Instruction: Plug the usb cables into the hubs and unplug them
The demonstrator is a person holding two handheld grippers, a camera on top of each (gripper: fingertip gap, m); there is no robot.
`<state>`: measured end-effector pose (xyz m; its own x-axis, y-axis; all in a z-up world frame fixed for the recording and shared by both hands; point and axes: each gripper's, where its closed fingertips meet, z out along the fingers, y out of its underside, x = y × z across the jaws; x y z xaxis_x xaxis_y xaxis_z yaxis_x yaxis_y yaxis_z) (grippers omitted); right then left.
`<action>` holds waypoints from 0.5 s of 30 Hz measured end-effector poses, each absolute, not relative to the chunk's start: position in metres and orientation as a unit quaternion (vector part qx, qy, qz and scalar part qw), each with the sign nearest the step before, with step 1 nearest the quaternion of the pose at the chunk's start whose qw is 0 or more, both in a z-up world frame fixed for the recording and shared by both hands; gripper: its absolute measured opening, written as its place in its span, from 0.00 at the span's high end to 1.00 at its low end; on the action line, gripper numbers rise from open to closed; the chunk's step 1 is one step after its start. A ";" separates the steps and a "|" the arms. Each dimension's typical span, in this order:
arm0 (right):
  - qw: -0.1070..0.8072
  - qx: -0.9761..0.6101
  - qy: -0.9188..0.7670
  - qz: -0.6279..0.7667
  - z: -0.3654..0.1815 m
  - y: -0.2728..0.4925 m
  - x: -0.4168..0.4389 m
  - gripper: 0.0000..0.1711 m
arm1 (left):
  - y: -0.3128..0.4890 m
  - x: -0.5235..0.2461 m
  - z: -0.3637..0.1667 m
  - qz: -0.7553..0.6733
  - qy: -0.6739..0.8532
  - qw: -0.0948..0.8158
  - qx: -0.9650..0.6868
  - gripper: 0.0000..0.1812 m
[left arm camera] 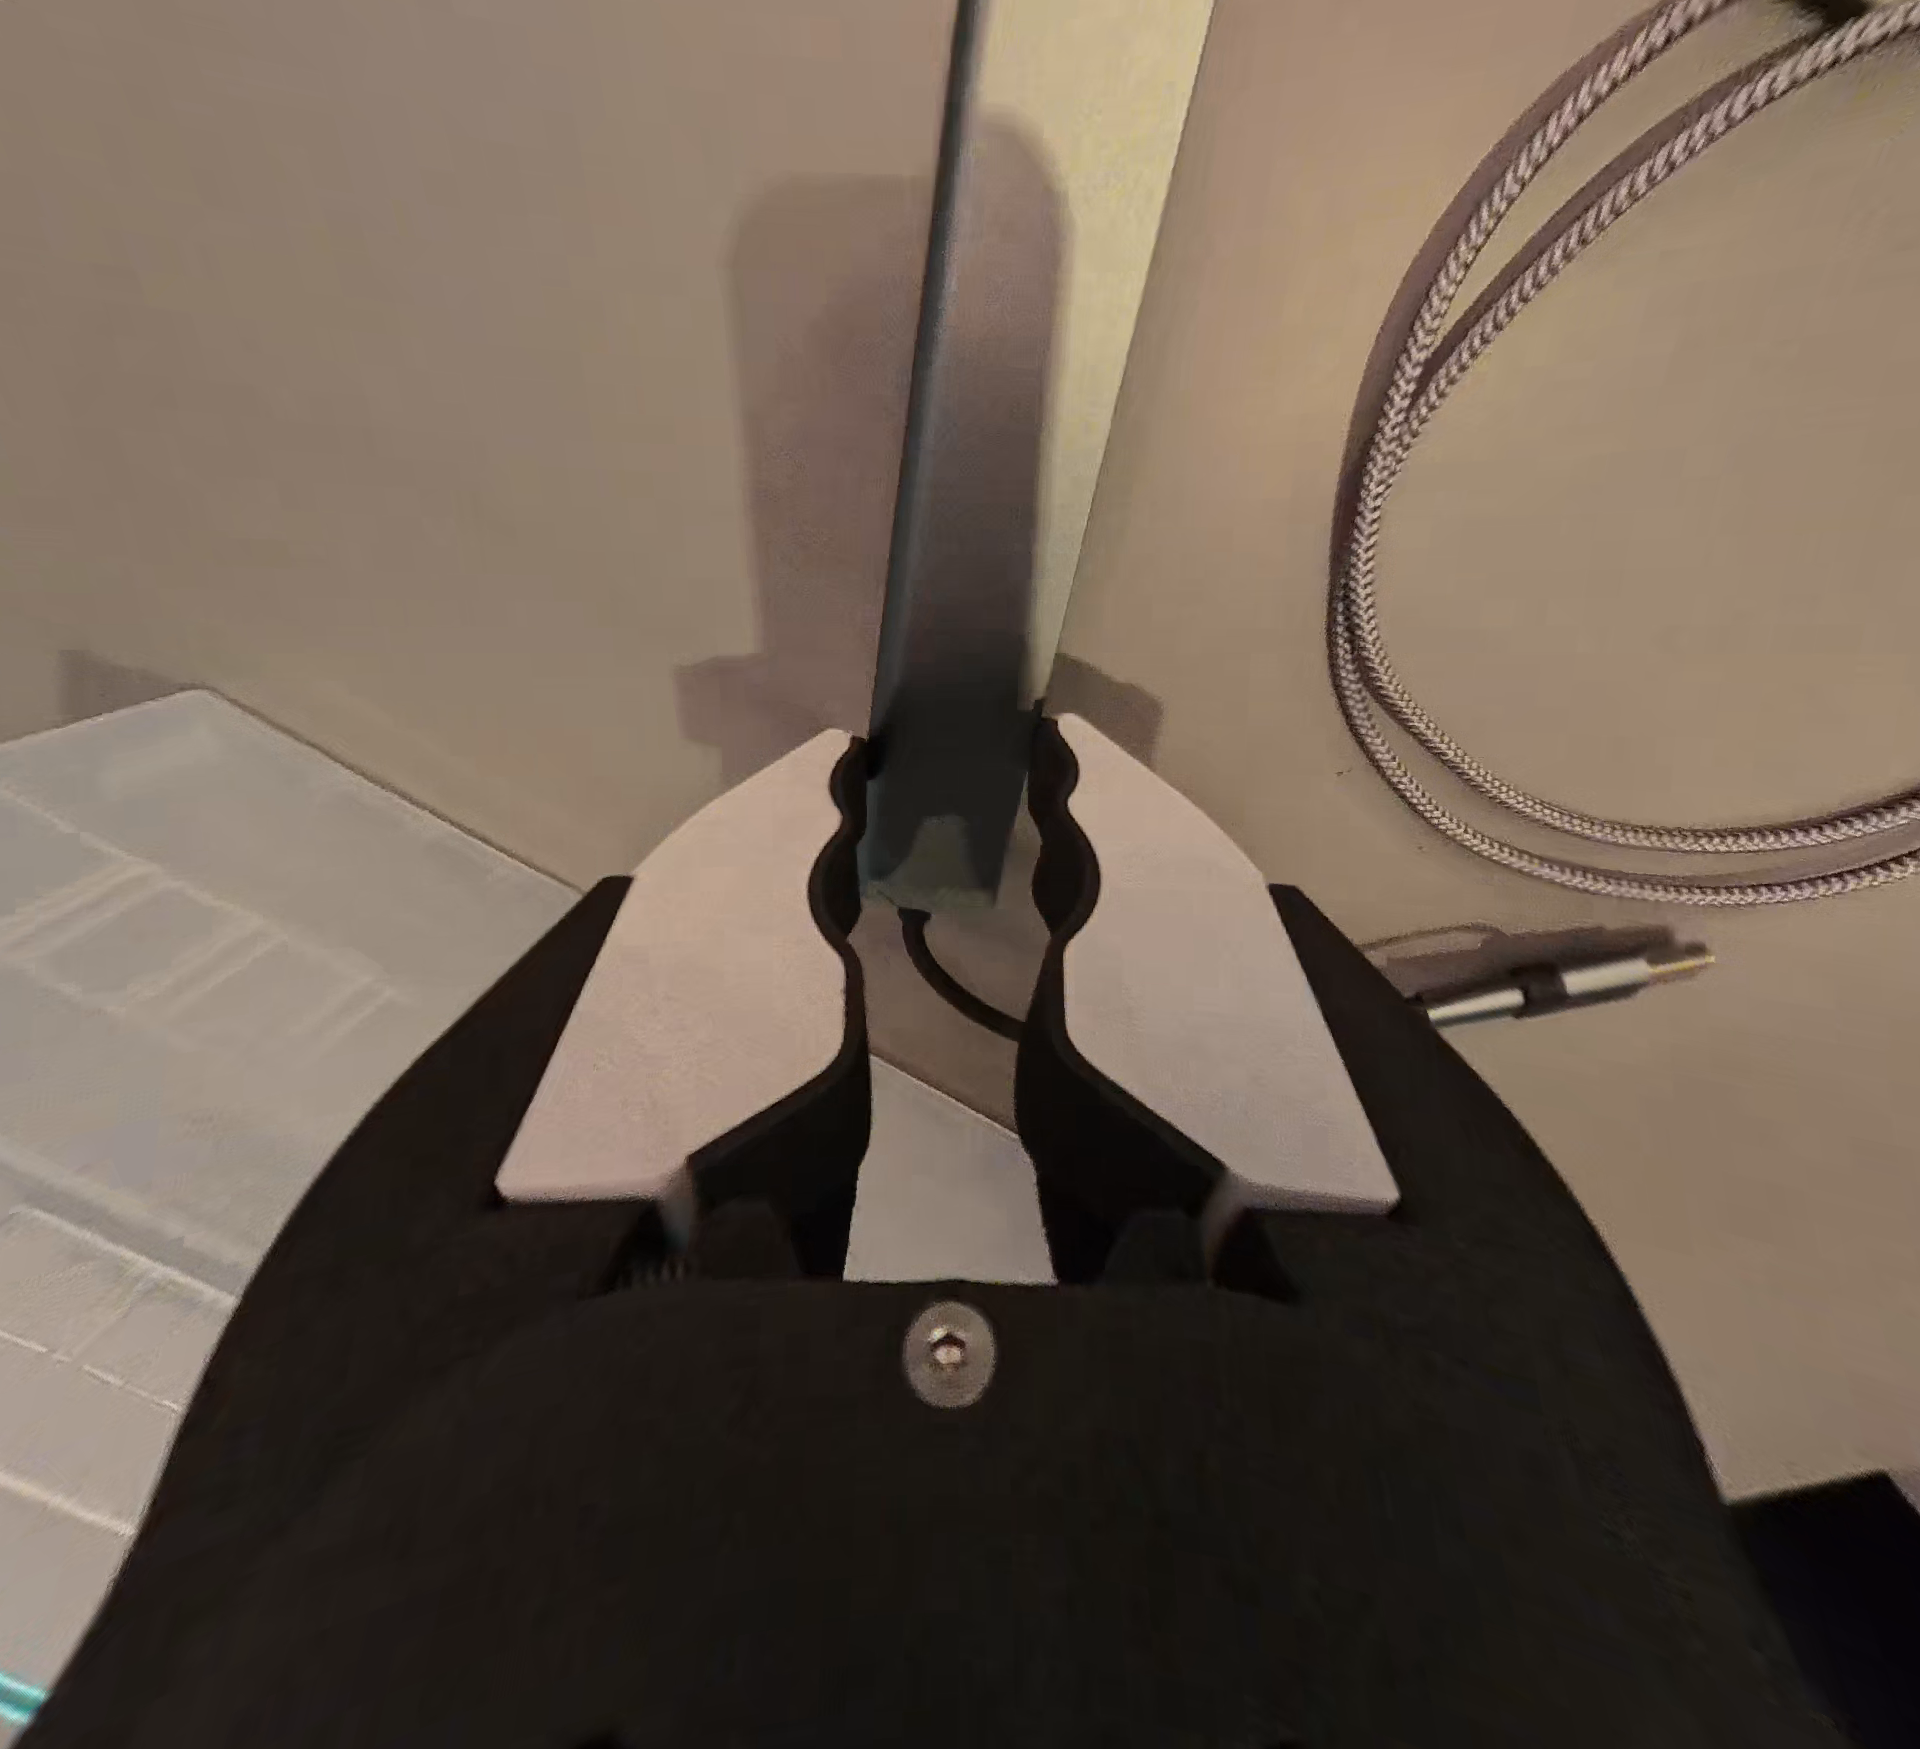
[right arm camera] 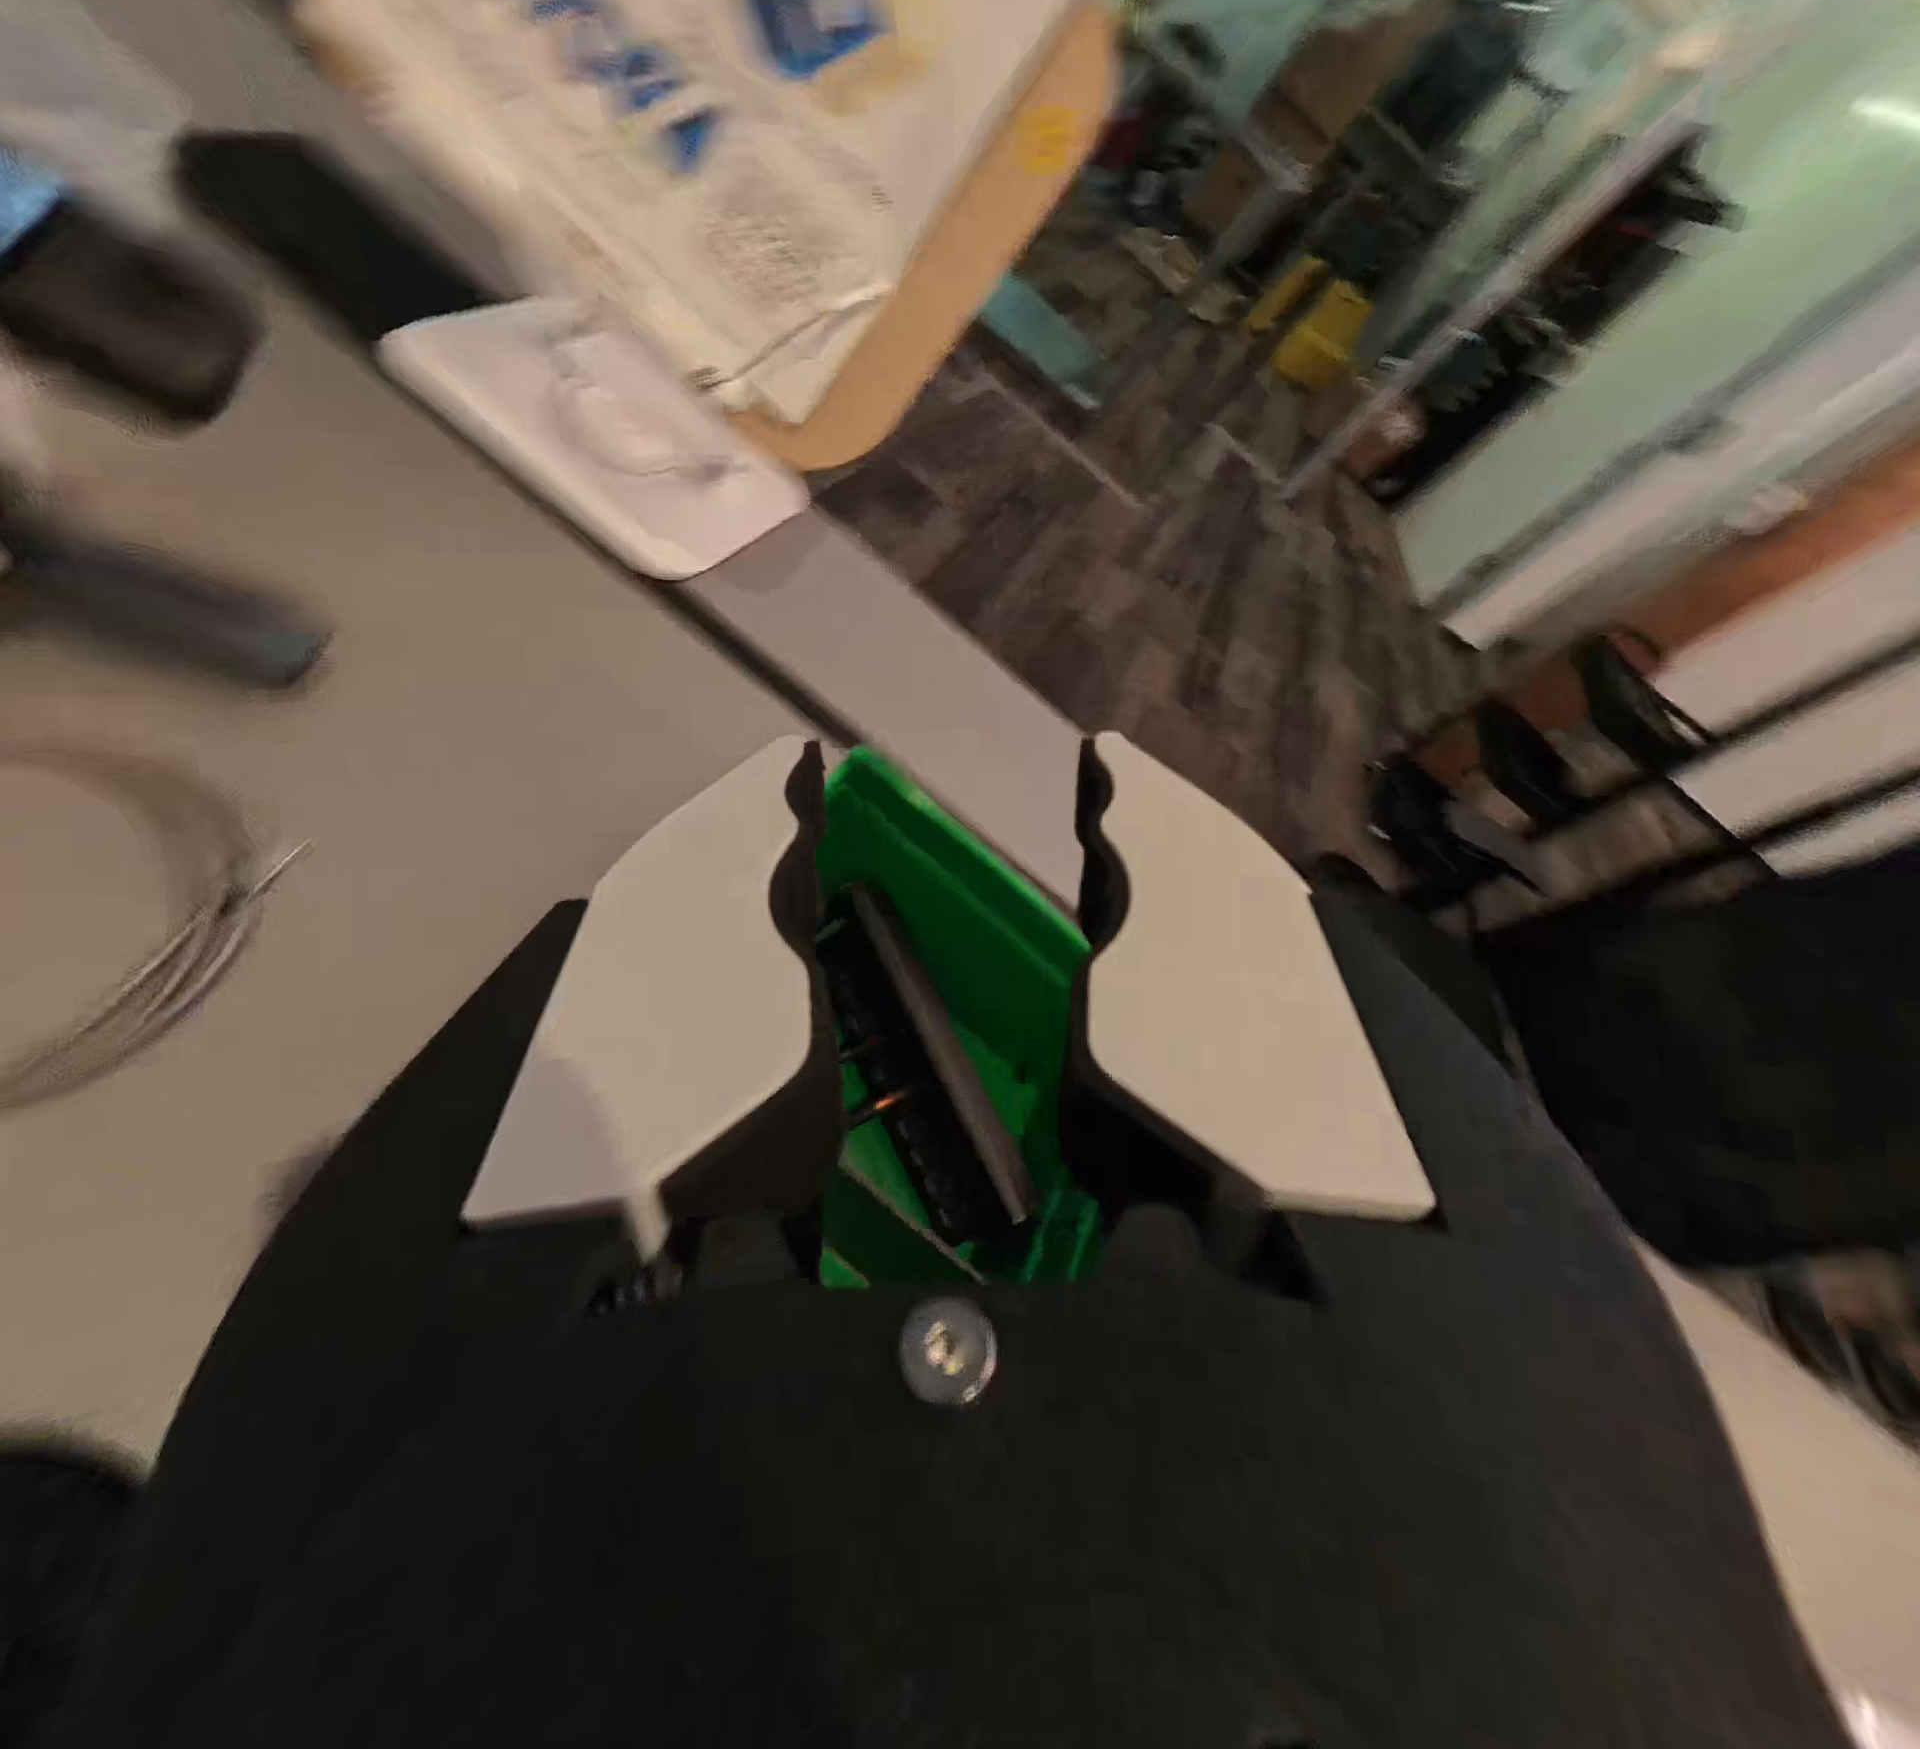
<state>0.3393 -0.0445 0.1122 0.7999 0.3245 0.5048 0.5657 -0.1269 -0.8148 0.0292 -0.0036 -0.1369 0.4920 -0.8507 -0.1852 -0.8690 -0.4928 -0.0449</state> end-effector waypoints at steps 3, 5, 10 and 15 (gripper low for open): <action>0.674 -0.728 -0.064 -0.108 0.159 -0.036 0.382 0.73 | -0.009 0.029 -0.149 0.071 0.495 0.036 -0.865 0.84; 0.736 -0.672 0.003 -0.080 0.185 -0.043 0.389 0.75 | -0.009 0.029 -0.156 0.065 0.493 0.031 -0.867 0.84; 0.769 -0.631 0.031 -0.095 0.201 -0.056 0.398 0.73 | -0.005 0.031 -0.159 0.038 0.482 0.040 -0.875 0.84; 0.774 -0.626 0.036 -0.093 0.202 -0.058 0.400 0.72 | -0.005 0.031 -0.159 0.027 0.477 0.043 -0.878 0.83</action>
